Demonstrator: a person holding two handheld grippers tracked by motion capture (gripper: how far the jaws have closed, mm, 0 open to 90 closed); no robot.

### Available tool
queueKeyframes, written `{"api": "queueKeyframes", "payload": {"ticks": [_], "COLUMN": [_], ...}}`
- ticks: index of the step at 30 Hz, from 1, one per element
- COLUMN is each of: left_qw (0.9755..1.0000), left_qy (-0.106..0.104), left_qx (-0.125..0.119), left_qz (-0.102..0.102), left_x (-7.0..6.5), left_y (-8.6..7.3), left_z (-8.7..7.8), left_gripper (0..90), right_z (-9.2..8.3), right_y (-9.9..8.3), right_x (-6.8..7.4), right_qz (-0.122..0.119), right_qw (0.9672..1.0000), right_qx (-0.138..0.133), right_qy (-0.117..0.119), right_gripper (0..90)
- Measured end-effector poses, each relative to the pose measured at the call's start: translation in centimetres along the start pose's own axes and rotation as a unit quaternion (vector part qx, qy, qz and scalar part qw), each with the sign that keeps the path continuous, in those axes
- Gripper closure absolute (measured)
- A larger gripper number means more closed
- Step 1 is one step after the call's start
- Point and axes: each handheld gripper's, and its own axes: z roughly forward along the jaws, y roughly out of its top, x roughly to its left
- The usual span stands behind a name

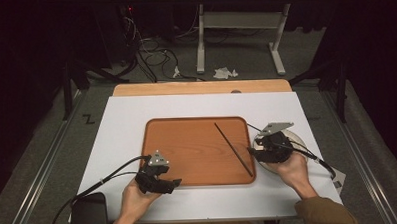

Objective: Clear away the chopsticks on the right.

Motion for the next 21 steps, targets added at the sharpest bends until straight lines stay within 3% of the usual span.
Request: {"api": "queueKeyframes", "payload": {"ticks": [11,21], "left_qw": [1.0000,1.0000], "left_qy": [0.000,0.000], "left_qx": [0.001,0.001], "left_qz": [0.000,0.000], "left_x": [0.0,0.0], "left_y": [0.0,0.0], "left_z": [0.0,0.0], "left_gripper": [33.4,33.4], "right_z": [-1.7,-2.4], "right_y": [-0.4,-1.1], "right_x": [-1.9,-3.7], "right_qz": [0.019,0.040], "right_qw": [0.9995,0.9983], "right_qx": [-0.022,-0.024], "right_qy": [-0.015,-0.033], "right_gripper": [59.5,63.1]}}
